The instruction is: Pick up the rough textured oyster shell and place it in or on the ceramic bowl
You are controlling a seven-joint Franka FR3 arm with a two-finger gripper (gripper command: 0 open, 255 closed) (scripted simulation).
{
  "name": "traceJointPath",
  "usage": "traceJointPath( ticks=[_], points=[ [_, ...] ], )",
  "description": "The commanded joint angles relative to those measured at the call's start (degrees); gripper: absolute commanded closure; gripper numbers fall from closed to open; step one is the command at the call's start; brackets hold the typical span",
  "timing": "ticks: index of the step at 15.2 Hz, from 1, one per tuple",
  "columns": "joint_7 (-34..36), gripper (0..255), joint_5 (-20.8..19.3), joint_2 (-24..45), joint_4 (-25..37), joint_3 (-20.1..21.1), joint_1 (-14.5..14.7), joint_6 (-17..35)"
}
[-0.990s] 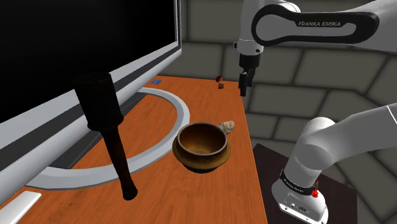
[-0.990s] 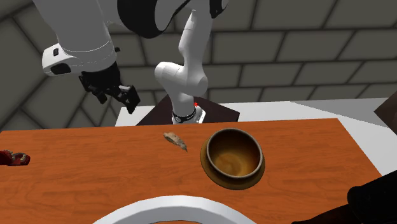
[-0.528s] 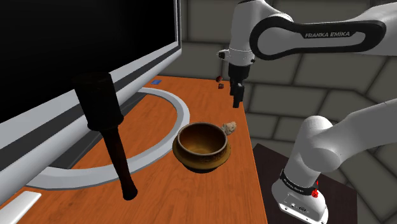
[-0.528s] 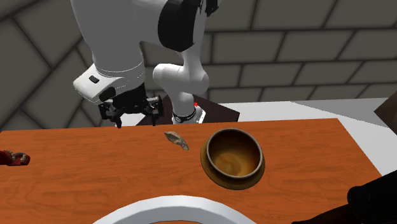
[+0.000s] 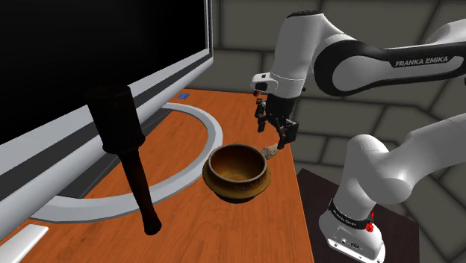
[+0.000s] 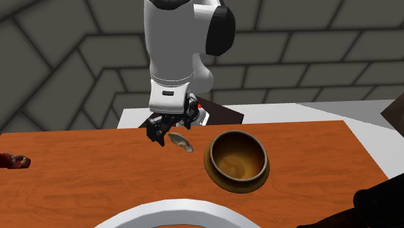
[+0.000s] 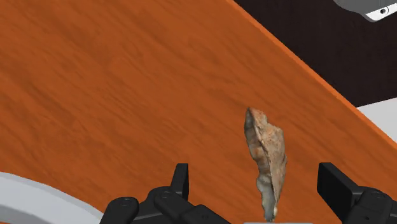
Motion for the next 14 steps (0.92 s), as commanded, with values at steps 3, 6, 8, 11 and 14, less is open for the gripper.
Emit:
traceJointPath(
  ticks=[3,6,8,11,14],
  points=[
    [-3.35,0,0.75,-0.62,-2.64,0.48,2.90,2.64],
    [-3.35,0,0.76,-0.37,-4.80,0.52,2.89,5.06],
    [-3.34,0,0.77,-0.04,-6.61,0.55,2.87,7.19],
    [-3.34,0,0.77,-0.04,-6.61,0.55,2.88,7.18],
    [-3.34,0,0.77,-0.04,-6.61,0.55,2.88,7.19]
  ],
)
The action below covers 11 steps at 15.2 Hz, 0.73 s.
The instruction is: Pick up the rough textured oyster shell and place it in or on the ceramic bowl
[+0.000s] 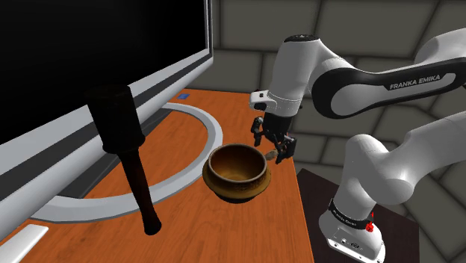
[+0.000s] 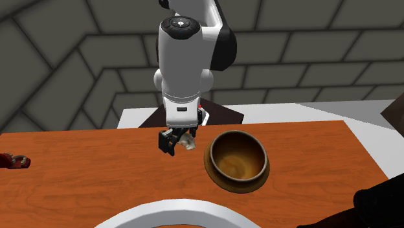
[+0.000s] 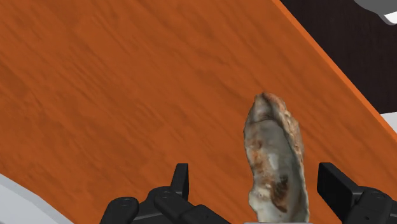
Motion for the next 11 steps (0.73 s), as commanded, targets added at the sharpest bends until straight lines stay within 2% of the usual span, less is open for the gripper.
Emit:
traceJointPath(
  ticks=[1,2,3,11],
  points=[
    [0.01,0,0.00,0.00,-0.02,0.01,0.00,0.03],
    [0.00,0,0.00,0.00,-0.01,0.00,0.00,0.01],
    [0.00,255,0.00,0.00,-0.01,0.00,0.00,0.01],
    [0.00,255,0.00,0.00,-0.01,0.00,0.00,0.01]
  ],
)
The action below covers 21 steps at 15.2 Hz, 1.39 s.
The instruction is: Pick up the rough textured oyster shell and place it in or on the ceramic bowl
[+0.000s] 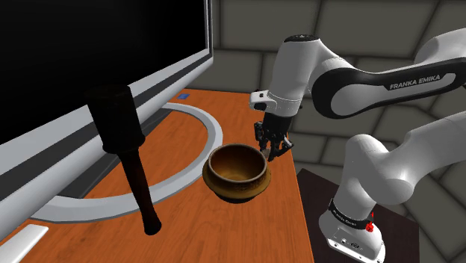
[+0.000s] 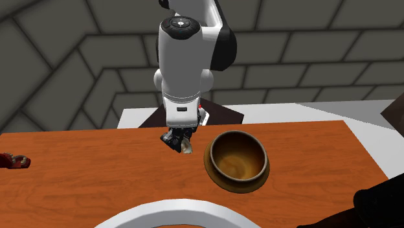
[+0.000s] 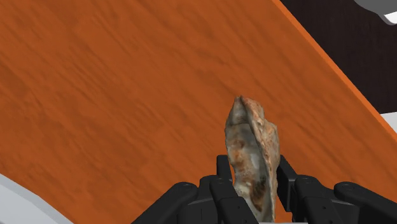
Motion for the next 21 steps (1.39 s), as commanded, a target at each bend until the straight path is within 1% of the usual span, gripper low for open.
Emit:
traceJointPath(
  ticks=[1,21],
  points=[
    [0.00,255,0.00,0.00,-0.01,0.00,0.00,0.02],
    [-0.77,255,-0.67,1.94,16.52,-0.79,-0.57,-14.54]
  ],
)
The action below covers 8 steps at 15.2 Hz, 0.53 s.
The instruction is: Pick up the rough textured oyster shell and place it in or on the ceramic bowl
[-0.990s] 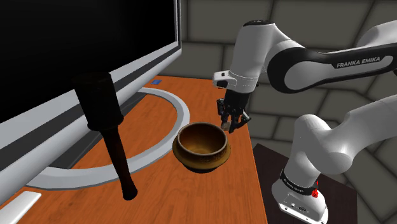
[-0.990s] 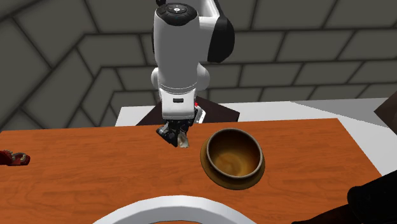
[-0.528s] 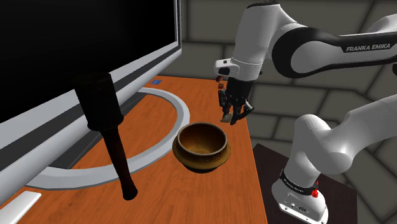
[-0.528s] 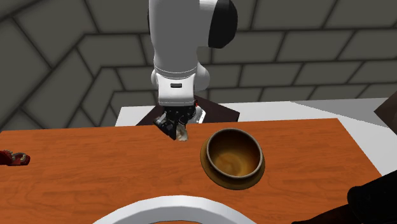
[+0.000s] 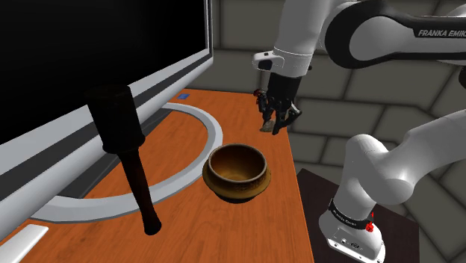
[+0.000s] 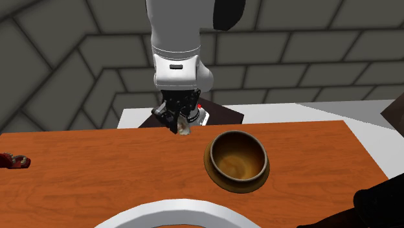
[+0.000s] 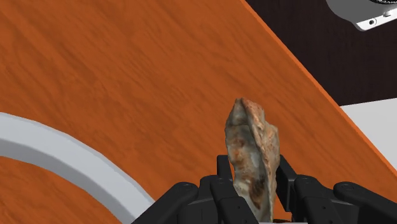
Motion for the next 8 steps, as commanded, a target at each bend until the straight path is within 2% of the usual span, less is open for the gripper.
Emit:
traceJointPath(
  ticks=[1,8],
  points=[
    [-0.02,255,-0.04,0.52,1.85,0.00,-0.05,-1.35],
    [-0.24,255,-0.26,2.34,8.45,-0.16,-0.27,-6.12]
  ],
)
